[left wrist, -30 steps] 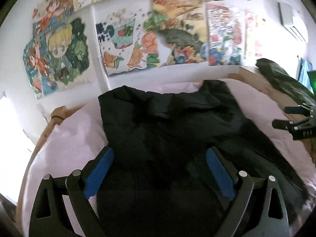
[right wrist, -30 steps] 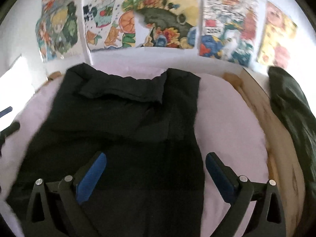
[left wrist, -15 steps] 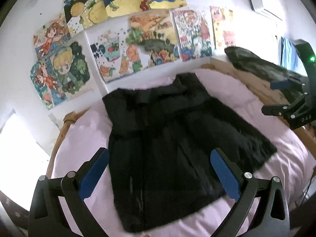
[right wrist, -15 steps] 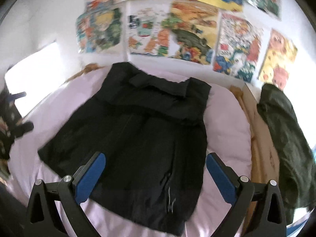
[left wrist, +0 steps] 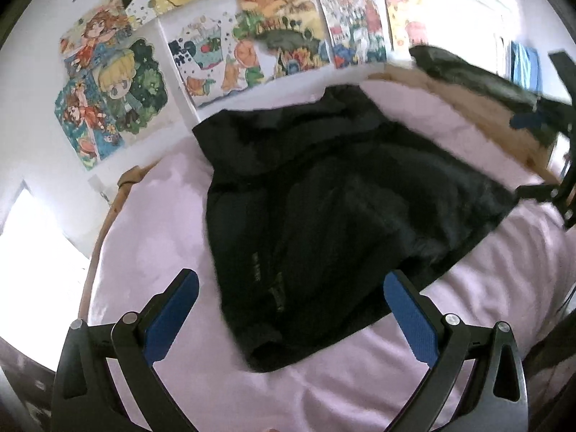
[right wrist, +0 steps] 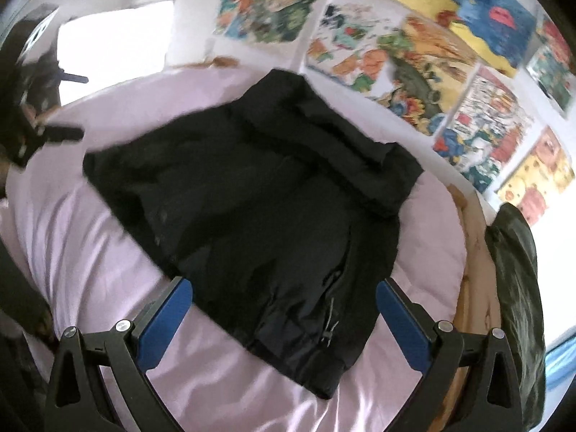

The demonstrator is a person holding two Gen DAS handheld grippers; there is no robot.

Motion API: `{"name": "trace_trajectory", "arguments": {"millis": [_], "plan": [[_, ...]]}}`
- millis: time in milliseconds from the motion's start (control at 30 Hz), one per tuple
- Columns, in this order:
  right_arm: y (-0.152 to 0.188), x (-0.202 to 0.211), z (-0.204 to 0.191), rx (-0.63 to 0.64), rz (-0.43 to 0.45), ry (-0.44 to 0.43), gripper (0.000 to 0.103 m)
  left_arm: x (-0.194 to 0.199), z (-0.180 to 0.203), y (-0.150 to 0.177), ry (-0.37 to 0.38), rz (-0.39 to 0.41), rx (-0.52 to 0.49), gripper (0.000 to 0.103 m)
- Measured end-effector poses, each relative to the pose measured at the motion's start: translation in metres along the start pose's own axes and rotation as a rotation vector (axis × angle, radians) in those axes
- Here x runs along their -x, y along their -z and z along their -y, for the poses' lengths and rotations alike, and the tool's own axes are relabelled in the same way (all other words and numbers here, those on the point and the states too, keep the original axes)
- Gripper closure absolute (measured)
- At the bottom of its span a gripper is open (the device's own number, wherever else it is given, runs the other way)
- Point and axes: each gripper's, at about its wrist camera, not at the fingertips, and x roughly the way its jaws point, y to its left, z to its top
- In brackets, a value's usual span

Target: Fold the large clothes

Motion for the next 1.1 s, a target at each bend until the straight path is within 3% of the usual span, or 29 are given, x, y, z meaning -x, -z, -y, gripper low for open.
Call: {"name": "trace_trajectory", "arguments": {"millis": [133,367,500,867,967,1100], "plan": [[0.017,-0.019,-0.015,0.077,-0.066,-0.016,0.000,-0.024,0.003,0.028,-0.006,-0.062,-0.113,0.002],[0.046,-0.051,-0.019,0.093,-0.179,-0.042,0.000,-0.054,0.013,0.080,0.020,-0.130,-0.297,0.002],[0.054,-0.063,-0.014,0.062,-0.216,-0.050,0.000,-0.069,0.018,0.093,-0.038,-0.150,-0.380,0.002],[0.066,-0.081,0.004,0.007,-0.281,0.015,0.000,-0.100,0.002,0.101,-0.228,-0.182,-0.337,0.002],[0.072,-0.091,0.008,0.011,-0.316,0.034,0.000,-0.102,-0.004,0.099,-0.257,-0.173,-0.326,0.002],[0.080,-0.097,0.008,0.024,-0.313,0.071,0.000,-0.100,-0.023,0.090,-0.256,-0.165,-0.233,0.003]]}}
